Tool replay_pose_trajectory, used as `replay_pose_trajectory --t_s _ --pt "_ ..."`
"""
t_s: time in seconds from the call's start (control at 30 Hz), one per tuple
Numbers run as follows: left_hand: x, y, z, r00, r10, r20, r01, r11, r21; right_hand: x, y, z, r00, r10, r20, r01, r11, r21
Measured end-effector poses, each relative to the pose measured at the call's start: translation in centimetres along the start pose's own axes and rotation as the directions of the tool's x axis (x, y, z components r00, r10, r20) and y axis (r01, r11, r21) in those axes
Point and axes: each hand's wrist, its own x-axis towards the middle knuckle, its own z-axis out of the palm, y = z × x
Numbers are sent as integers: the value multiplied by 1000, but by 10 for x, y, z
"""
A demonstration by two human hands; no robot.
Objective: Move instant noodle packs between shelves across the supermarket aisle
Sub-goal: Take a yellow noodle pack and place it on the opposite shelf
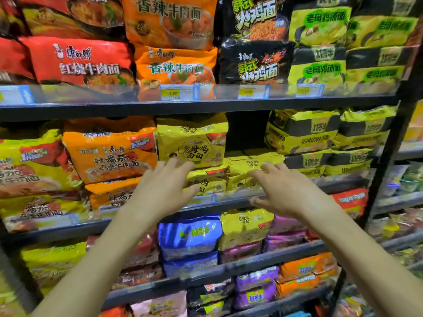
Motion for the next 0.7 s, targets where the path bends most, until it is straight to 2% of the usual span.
replay_pose_trajectory --t_s 0.33,0.5,0.7 --pt "-31 94 38 991 -98 92 99 995 -8 -39 76 56 993 -90 70 89 996 28" --pt "-53 120 64 971 -175 165 181 983 -18 -53 96 87 982 -120 149 113 992 53" --pt "-67 138 84 958 -229 175 240 970 -47 -55 103 122 971 -154 185 141 987 82"
